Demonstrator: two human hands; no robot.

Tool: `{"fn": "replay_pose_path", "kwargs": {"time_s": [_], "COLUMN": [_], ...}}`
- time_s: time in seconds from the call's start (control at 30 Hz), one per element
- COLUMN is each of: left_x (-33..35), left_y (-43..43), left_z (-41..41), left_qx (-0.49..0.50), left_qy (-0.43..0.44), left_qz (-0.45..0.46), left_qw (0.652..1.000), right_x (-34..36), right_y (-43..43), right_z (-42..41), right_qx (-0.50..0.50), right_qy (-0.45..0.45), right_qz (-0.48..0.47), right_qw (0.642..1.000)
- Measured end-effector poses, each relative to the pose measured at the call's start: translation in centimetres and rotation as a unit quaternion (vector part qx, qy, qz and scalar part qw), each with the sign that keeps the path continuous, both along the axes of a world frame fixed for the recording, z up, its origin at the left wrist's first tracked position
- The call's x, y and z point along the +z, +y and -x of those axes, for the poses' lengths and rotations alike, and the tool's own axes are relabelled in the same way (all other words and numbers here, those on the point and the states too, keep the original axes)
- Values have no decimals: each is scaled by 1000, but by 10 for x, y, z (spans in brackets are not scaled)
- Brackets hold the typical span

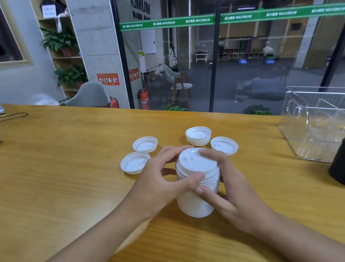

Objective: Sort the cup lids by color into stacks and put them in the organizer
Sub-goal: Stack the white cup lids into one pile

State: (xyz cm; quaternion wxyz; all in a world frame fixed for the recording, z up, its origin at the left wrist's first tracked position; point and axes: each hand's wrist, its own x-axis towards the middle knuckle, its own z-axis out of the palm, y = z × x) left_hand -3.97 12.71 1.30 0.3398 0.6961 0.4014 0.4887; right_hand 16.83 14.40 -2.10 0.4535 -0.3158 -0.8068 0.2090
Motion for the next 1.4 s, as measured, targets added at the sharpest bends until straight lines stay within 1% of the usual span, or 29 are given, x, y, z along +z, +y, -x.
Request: {"fn": "replay_pose_path", "kwargs": {"time_s": [0.2,0.27,0.3,0.33,0.4,0.43,0.47,0.53,0.57,0.63,0.77,0.93,1.03,1.13,1.2,1.33,1.4], "left_x": [-6,-8,-8,-7,-5,-5,-7,-15,-18,-21,-23,-19,-15,-8,-1,7,11], "left_y": [4,8,10,13,19,24,29,39,43,49,52,45,41,36,30,23,20], "left_z": [5,12,16,21,33,39,47,63,68,75,77,74,71,65,59,53,52], "left_qx": [-12,-26,-35,-32,17,58,100,171,192,220,255,266,257,246,237,196,162], "left_qy": [12,28,21,1,-15,3,40,145,193,250,311,332,315,250,182,101,24], "left_qz": [-8,-10,-6,0,-6,-17,-35,-70,-76,-54,12,3,-34,-78,-73,-47,-28], "left_qw": [1000,999,999,999,1000,998,994,972,959,941,916,905,913,933,951,974,986], "right_x": [1,1,1,1,1,1,1,0,0,1,1,2,1,1,1,1,1], "right_y": [-1,-1,-1,0,0,0,0,0,0,0,-1,-2,-1,-1,-1,-2,-2], "right_z": [0,-1,-1,-1,-2,-3,-3,-3,-3,-3,-3,-2,-3,-3,-3,-3,-2], "right_qx": [13,17,17,16,13,12,11,12,13,12,8,9,7,7,8,2,-3], "right_qy": [-3,-3,-5,-9,-13,-11,-10,-9,-9,-11,-14,-13,-12,-8,-4,11,23], "right_qz": [19,21,18,16,19,22,24,27,29,33,39,42,38,37,35,25,27], "right_qw": [1000,1000,1000,1000,1000,1000,1000,1000,999,999,999,999,999,999,999,1000,999]}}
